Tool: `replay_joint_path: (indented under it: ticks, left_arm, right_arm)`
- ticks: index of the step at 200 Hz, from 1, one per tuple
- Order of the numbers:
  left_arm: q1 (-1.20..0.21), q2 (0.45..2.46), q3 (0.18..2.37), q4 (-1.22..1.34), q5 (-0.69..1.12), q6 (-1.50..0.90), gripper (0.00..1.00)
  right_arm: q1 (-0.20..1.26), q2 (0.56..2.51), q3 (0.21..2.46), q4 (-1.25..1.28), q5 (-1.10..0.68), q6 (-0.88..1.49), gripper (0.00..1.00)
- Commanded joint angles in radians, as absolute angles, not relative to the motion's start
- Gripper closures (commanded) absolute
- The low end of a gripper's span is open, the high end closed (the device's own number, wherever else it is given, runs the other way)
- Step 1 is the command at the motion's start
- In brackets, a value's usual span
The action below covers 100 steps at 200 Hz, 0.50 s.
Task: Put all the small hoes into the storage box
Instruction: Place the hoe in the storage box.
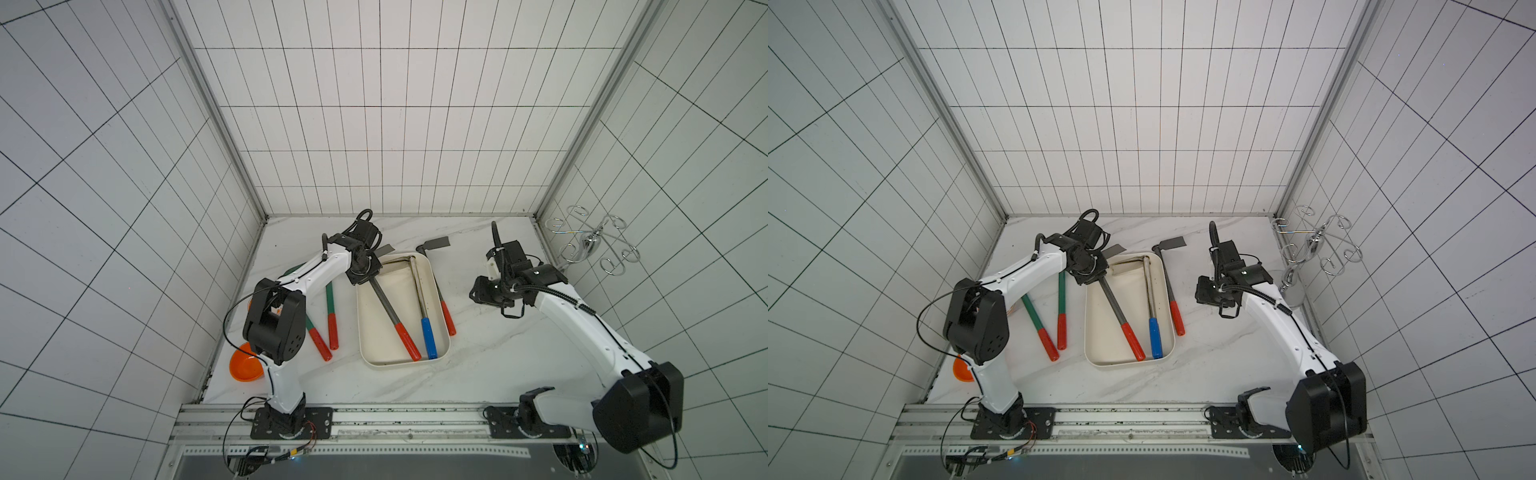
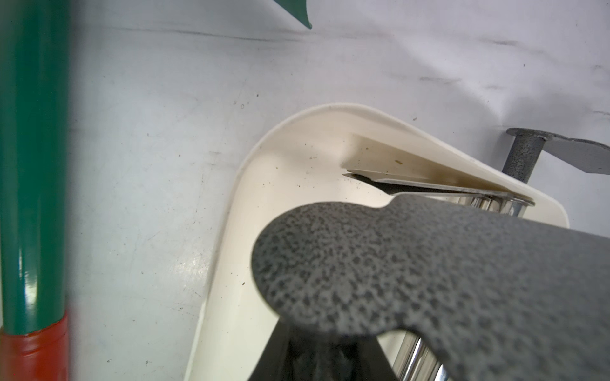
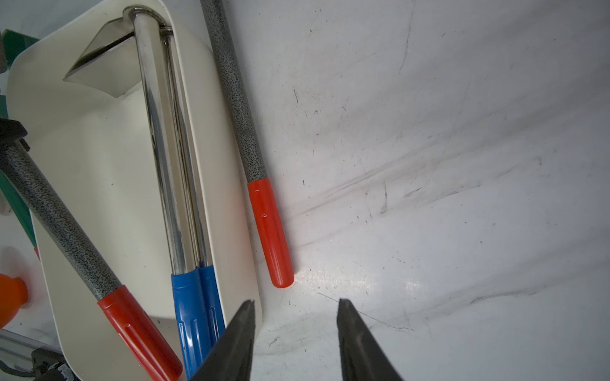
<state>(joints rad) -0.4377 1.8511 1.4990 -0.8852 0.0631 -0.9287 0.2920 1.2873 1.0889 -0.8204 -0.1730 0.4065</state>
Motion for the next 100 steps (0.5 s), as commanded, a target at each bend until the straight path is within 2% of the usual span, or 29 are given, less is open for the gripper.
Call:
replay_joint_path:
  ticks: [1,100]
  left_arm:
    - [-0.439,1.865,1.501,-0.845,0.061,-0.961,1.00]
    - [-0.442,1.927,1.512,-0.845,0.060,-0.966,1.00]
  right_arm:
    - [0.281,1.291,1.045,-0.822,-0.161,0.402,0.57]
    - [0.280,1.292,1.035,-0.819,-0.155,0.397,0.57]
